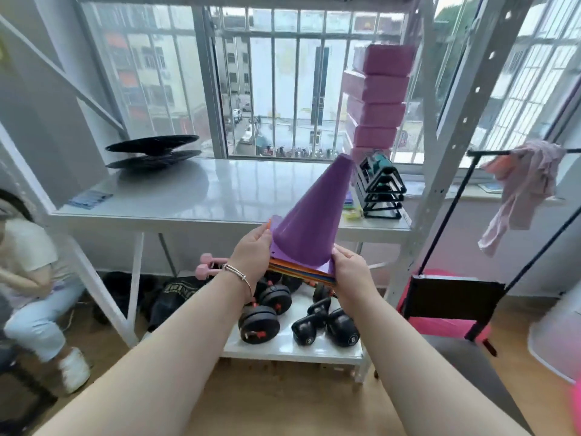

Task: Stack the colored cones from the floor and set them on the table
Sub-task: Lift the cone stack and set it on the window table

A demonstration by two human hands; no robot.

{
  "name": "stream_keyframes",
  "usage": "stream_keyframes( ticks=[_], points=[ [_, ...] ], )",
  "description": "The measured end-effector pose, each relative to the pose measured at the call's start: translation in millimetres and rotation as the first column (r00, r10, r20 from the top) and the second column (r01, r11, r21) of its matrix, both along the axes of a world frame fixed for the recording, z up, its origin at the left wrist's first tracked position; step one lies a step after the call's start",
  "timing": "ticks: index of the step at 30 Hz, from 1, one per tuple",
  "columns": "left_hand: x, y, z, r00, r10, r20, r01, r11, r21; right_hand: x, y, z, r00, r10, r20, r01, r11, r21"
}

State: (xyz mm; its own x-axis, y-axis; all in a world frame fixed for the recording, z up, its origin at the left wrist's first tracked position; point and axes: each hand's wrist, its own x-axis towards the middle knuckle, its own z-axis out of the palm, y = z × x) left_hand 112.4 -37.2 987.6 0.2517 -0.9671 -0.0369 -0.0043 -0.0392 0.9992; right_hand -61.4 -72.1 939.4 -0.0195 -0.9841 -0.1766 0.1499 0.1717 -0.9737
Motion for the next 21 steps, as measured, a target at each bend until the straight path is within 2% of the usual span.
stream_keyframes(
  ticks=[3, 7, 10, 16, 19, 21],
  points=[
    [36, -18, 8, 0.996, -0.032, 0.087, 0.030, 0.999, 0.029, 32, -13, 5, 1.000, 0.000, -0.013, 0.000, 1.000, -0.017],
    [68, -39, 9, 0.994, -0.101, 0.052, 0.100, 0.995, 0.025, 62, -29, 14, 0.986, -0.057, -0.156, 0.048, 0.997, -0.061],
    [87, -63, 6, 0.994, -0.092, 0.064, 0.089, 0.995, 0.048, 77, -44, 19, 0.974, -0.097, -0.203, 0.077, 0.992, -0.104],
    [112, -113, 7, 0.985, -0.092, 0.145, 0.083, 0.994, 0.069, 93, -86, 37, 1.000, -0.006, -0.013, 0.006, 1.000, 0.016],
    [119, -138, 13, 0.982, -0.112, 0.154, 0.098, 0.991, 0.096, 99, -107, 43, 1.000, 0.003, -0.010, -0.002, 0.998, 0.058],
    [122, -158, 9, 0.986, -0.132, 0.105, 0.119, 0.985, 0.124, 100, -126, 42, 0.999, -0.019, -0.049, 0.024, 0.996, 0.091]
  ],
)
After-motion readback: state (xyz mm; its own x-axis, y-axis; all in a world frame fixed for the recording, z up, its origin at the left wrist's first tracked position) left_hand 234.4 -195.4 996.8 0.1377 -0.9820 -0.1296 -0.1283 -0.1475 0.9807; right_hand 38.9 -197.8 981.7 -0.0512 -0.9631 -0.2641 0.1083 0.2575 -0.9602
